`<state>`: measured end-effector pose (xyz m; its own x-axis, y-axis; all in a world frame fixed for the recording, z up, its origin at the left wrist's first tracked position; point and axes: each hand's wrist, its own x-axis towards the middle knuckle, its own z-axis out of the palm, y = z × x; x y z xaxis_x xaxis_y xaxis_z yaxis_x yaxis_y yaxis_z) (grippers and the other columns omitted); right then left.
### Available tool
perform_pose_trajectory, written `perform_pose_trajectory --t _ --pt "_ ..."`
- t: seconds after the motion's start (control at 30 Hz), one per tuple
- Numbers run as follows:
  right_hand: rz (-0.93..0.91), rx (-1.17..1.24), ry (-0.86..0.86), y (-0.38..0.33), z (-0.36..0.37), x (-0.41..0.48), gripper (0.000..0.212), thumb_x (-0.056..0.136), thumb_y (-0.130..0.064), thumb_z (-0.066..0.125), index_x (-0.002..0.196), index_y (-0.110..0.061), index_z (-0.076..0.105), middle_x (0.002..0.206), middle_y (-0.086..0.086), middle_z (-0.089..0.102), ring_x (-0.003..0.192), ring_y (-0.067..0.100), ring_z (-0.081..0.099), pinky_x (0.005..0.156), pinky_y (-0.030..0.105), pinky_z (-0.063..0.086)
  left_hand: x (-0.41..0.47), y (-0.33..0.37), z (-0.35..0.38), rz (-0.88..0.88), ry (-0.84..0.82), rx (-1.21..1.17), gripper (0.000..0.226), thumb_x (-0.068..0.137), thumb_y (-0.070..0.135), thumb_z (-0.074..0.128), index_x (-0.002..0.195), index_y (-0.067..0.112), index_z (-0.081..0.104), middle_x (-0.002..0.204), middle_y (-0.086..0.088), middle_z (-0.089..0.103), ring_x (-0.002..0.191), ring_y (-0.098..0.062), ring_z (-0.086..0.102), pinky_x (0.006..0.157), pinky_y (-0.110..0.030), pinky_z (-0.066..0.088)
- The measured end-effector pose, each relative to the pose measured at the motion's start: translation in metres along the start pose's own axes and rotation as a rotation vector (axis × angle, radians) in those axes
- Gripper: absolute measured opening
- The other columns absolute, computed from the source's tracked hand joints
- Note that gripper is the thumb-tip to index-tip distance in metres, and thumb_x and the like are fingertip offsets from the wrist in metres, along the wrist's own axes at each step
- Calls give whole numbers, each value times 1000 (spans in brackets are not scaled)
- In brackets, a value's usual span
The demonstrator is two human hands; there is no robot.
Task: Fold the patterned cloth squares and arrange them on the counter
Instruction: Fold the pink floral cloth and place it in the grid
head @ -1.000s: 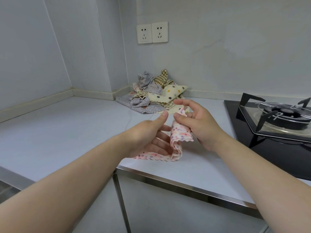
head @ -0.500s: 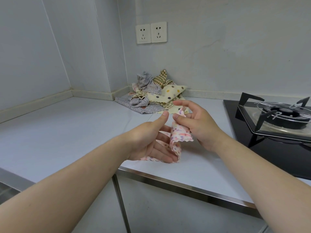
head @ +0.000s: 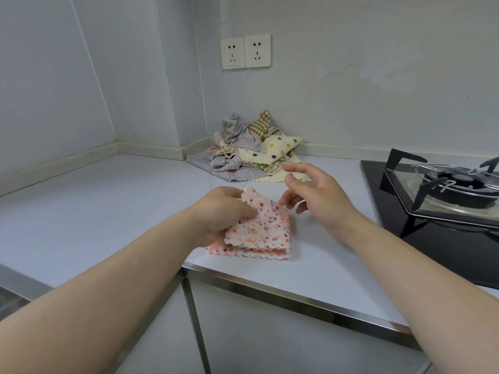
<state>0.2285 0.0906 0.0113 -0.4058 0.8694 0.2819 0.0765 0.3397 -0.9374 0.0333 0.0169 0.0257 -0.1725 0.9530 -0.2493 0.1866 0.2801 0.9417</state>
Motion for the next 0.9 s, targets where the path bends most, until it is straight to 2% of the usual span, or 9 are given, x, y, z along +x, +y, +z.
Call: perform_pose_trajectory --t 0.07,0.1,0.17,0.2,0.3,0.4,0.6,0.73,0.9 --pt "-29 -183 34 8 -1 3 18 100 -30 63 118 -29 64 81 0 76 70 9 64 72 30 47 3 0 -6 6 68 60 37 92 2 68 123 17 56 105 -15 74 89 -31 75 81 -44 63" --pt "-41 -285 24 13 -2 4 18 98 -32 64 116 -31 64 84 -3 75 73 7 64 74 26 47 3 1 -8 2 78 88 38 92 2 69 125 17 57 101 -15 73 82 -29 74 70 -39 63" --pt "-34 -486 -45 19 -3 4 24 96 -37 65 120 -34 63 92 -10 71 83 2 63 77 17 45 2 2 -13 0 112 137 40 91 2 70 126 17 59 90 -13 67 61 -23 61 51 -28 53" --pt "-20 -555 -88 20 -3 3 30 95 -41 65 124 -34 62 98 -12 69 88 2 62 78 16 44 1 3 -15 4 127 152 41 90 1 71 126 17 60 88 -14 64 56 -21 55 49 -26 50" --pt "6 -652 -172 23 -5 4 43 92 -53 66 130 -33 62 112 -15 64 97 1 60 85 19 44 2 3 -24 13 154 182 42 88 -2 73 124 16 61 88 -17 68 57 -21 59 53 -28 55" --pt "2 -671 -192 24 -5 5 47 90 -56 67 131 -33 64 117 -14 65 101 -1 59 87 17 42 2 2 -30 15 156 177 38 88 -1 73 122 13 61 88 -18 70 58 -21 64 57 -31 59" --pt "-18 -690 -200 26 -5 7 47 91 -54 66 131 -29 66 123 -13 65 103 -3 58 81 6 38 -2 3 -20 8 40 259 45 80 18 87 114 15 58 98 -14 70 67 -22 63 61 -31 58" --pt "-28 -696 -198 26 -5 7 47 92 -56 63 131 -29 66 121 -14 65 104 -1 58 82 10 39 1 2 -18 115 57 331 37 81 4 82 103 14 55 98 -12 64 71 -25 62 54 -26 52" --pt "-39 -679 -218 24 -4 7 37 95 -52 62 123 -29 71 99 -27 63 97 -6 58 79 7 39 2 5 -35 132 123 377 14 89 1 74 95 11 65 84 -6 69 76 -23 64 66 -33 56"
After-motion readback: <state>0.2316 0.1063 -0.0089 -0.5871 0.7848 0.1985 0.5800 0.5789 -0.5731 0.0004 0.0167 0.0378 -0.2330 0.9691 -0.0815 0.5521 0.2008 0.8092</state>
